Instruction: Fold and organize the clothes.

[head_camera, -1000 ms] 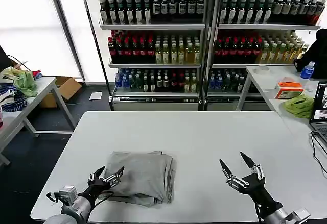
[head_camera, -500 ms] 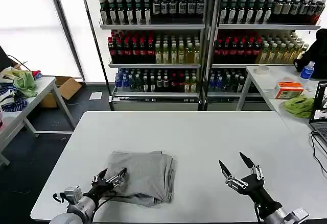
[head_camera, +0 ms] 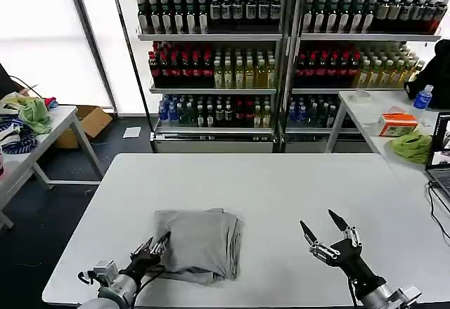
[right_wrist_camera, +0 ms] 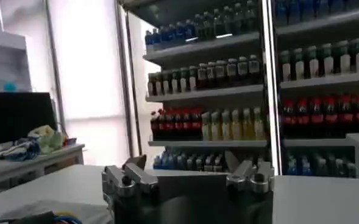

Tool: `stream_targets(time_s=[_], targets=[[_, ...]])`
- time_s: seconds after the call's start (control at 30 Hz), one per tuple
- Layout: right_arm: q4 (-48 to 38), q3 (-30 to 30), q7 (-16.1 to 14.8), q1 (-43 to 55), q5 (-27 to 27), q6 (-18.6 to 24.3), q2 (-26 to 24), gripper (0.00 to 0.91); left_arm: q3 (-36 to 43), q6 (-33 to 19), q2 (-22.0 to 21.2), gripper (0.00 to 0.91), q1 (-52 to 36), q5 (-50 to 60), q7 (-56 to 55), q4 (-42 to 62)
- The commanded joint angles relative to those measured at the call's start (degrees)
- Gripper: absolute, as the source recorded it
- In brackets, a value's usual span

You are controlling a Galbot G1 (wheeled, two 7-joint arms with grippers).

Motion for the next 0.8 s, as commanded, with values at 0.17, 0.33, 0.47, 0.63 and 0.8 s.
stream_targets(time_s=[0.17, 0.33, 0.47, 0.63, 0.8], targets=[[-0.38, -0.11, 0.1, 0.53, 0.2, -0.3, -0.4, 0.907, -3.64, 1.77, 2.47, 0.01, 0.46, -6.9, -2.55, -4.71], [-0.24, 0.11, 0.27, 0.7, 0.68, -0.59, -0.34, 0.907, -11.23, 3.88, 3.98, 0.01, 0.35, -18.26, -5.4, -7.96], [-0.24, 0.14, 0.37, 1.02, 1.04, -0.87, -0.4, 0.907, -21.2, 6.89, 6.49, 0.01, -0.25, -32.66, -7.43, -8.95], [-0.16, 0.27, 0.45, 1.32, 1.59, -1.06, -0.43, 0.907, -31.13, 10.84, 12.93, 0.01, -0.75, -45.6, -10.5, -8.9], [-0.27, 0.1, 0.34, 1.49, 1.98, -0.93, -0.36, 0.907, -38.95, 10.88, 20.66, 0.01, 0.29, -53.04, -11.69, -9.25]])
